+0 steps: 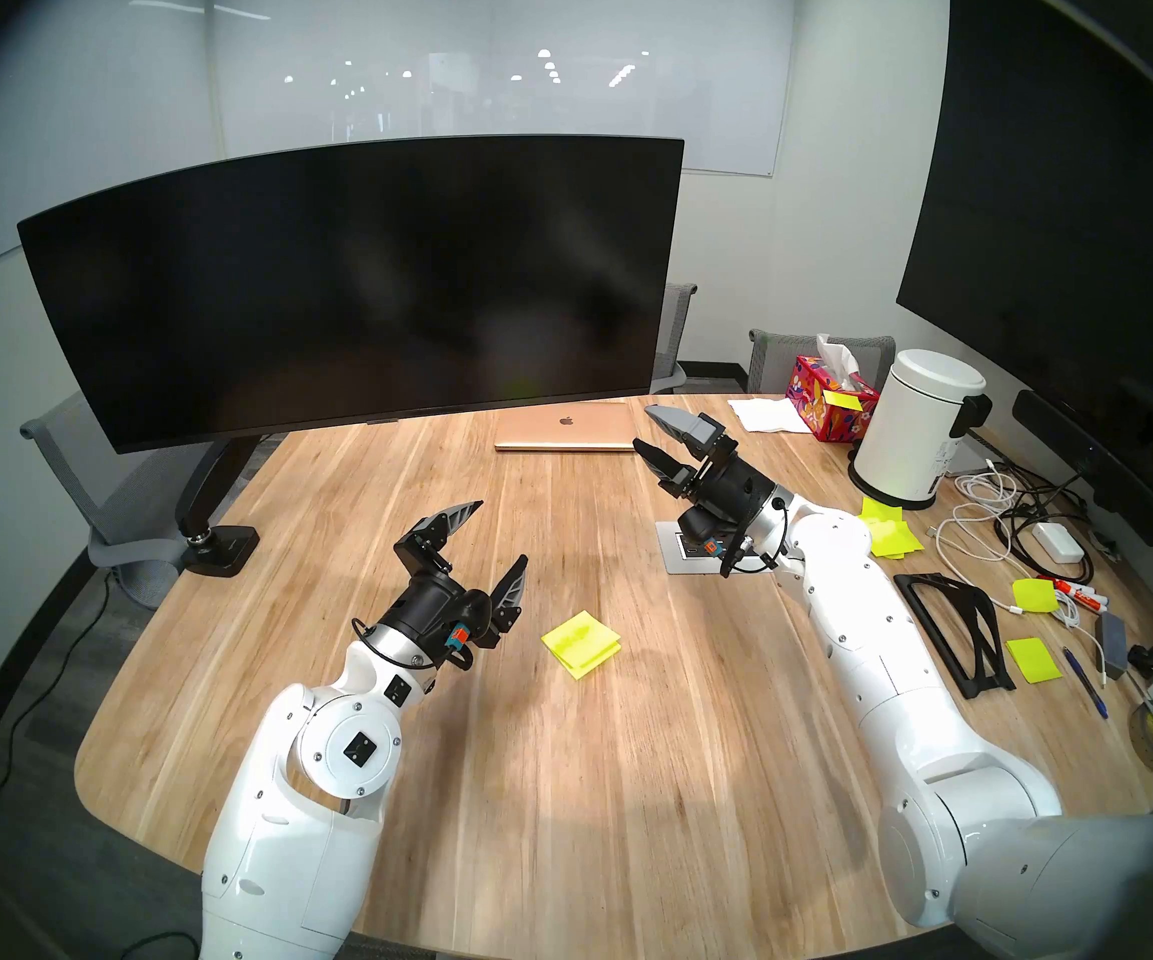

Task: Peel one sticky note off the pad and stick it onto the monitor, then press it flat

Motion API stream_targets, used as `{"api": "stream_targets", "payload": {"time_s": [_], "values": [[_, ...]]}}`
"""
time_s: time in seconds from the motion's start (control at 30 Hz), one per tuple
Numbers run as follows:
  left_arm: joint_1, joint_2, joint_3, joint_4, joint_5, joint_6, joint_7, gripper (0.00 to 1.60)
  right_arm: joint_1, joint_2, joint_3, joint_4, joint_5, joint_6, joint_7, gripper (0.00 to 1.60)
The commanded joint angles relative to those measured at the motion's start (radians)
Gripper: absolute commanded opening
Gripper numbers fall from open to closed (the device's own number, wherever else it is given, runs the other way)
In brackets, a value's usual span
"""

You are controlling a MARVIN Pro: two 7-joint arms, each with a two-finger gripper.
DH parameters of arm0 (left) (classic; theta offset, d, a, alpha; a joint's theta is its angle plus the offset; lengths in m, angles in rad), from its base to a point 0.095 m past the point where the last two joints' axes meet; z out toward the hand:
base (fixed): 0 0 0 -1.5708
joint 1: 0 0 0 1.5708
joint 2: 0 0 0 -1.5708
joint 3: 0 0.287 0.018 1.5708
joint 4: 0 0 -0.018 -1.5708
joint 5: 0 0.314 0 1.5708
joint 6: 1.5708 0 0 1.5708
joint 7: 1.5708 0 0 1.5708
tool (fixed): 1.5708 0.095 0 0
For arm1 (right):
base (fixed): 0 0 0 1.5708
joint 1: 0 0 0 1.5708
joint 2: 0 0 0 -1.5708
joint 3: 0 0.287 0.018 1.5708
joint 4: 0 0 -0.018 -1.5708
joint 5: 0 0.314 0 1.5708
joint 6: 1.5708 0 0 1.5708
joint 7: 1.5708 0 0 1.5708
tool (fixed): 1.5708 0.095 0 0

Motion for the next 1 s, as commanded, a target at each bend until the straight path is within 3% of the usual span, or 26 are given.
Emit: {"api": "stream_targets", "payload": {"time_s": [0.0,0.83,0.97], "values": [[0.0,0.0,-0.001,-0.016,0.0,-0.001,0.002,1.6,0.012,-0.002,0.001,-0.013,0.003,-0.002,-0.004,1.6],[0.0,0.0,-0.001,-0.016,0.0,-0.001,0.002,1.6,0.007,-0.006,0.015,-0.016,0.003,0.001,0.004,1.6],[-0.001,0.0,-0.001,-0.016,0.0,-0.001,0.002,1.6,-0.013,0.023,0.033,-0.018,0.008,-0.005,-0.02,1.6]]}}
